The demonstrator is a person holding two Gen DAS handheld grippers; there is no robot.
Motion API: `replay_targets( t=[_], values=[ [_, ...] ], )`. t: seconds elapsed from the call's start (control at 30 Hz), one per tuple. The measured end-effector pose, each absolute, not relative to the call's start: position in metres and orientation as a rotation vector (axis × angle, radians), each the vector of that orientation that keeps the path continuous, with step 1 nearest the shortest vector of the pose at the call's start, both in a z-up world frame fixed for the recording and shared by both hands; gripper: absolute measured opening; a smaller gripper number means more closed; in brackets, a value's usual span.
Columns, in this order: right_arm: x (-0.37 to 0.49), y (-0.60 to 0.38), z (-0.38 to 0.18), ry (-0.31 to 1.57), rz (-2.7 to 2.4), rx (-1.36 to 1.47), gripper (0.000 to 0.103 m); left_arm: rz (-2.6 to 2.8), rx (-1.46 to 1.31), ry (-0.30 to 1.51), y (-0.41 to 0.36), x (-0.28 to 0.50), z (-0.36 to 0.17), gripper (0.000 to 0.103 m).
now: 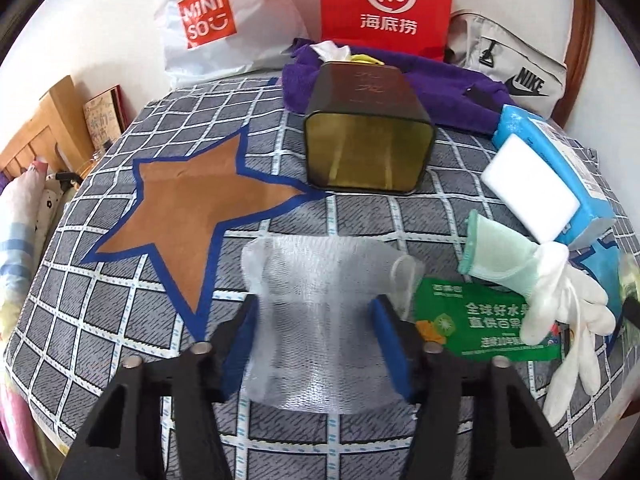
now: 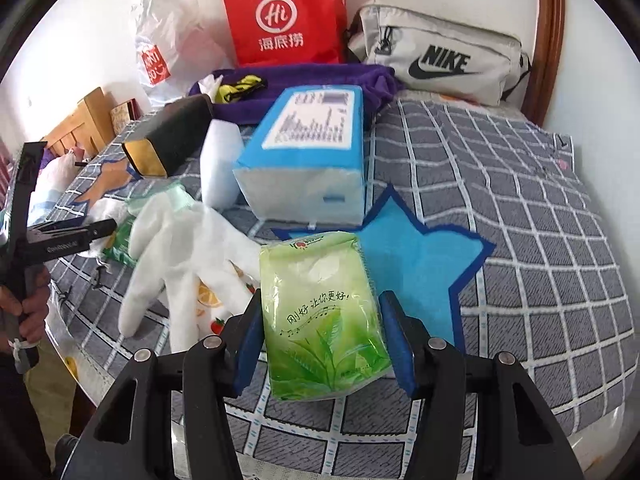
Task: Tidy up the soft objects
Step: 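Carry the mesh bag with the left tool while the right tool carries the green pack to the towel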
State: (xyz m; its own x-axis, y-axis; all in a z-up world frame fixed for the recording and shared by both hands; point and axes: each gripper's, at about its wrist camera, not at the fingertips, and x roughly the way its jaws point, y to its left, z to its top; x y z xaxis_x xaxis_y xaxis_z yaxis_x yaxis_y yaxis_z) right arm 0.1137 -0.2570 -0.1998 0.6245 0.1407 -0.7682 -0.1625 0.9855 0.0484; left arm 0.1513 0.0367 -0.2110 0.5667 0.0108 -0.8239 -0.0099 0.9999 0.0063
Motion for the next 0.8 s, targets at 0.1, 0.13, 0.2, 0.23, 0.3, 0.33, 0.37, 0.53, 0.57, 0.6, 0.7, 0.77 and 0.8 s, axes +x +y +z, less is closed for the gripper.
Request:
replay_targets(
  t=[0.1,0.13,0.2,0.23,0.3,0.33,0.37,0.53,0.57,0.6,0.7,0.77,0.8],
  values=[
    [0.117,-0.254,-0.187,0.857,0.182,-0.036,0.055,-0.01,-0.008,0.977,0.034,0.153,-0.208,0.026],
    [0.119,-0.253,-0.183,0.851,0.181,-0.04,0.055,-0.021,-0.026,0.982,0.035,0.154,-0.207,0.018],
    [0.123,-0.252,-0.176,0.842,0.18,-0.047,0.055,-0.043,-0.062,0.993,0.039,0.156,-0.204,0.012],
    [0.126,-0.251,-0.173,0.839,0.18,-0.05,0.055,-0.05,-0.074,0.994,0.04,0.156,-0.202,0.011],
    [0.13,-0.25,-0.168,0.832,0.179,-0.056,0.055,-0.049,-0.087,0.992,0.043,0.157,-0.198,0.01],
    [0.132,-0.25,-0.166,0.83,0.18,-0.059,0.055,-0.045,-0.092,0.988,0.045,0.157,-0.195,0.01],
    [0.134,-0.249,-0.163,0.826,0.182,-0.063,0.055,-0.043,-0.096,0.982,0.047,0.157,-0.191,0.01],
    [0.149,-0.245,-0.15,0.811,0.187,-0.072,0.055,-0.05,-0.136,0.949,0.059,0.159,-0.168,0.01],
    [0.153,-0.245,-0.148,0.808,0.186,-0.072,0.055,-0.05,-0.138,0.939,0.06,0.16,-0.164,0.01],
    [0.156,-0.244,-0.145,0.805,0.184,-0.072,0.055,-0.046,-0.14,0.929,0.062,0.161,-0.158,0.01],
    [0.166,-0.242,-0.139,0.801,0.184,-0.066,0.055,-0.048,-0.152,0.896,0.066,0.164,-0.141,0.01],
    [0.173,-0.241,-0.135,0.797,0.184,-0.066,0.055,-0.053,-0.165,0.878,0.07,0.17,-0.13,0.01],
    [0.177,-0.24,-0.132,0.793,0.183,-0.067,0.055,-0.053,-0.165,0.872,0.07,0.173,-0.126,0.01]
  ],
)
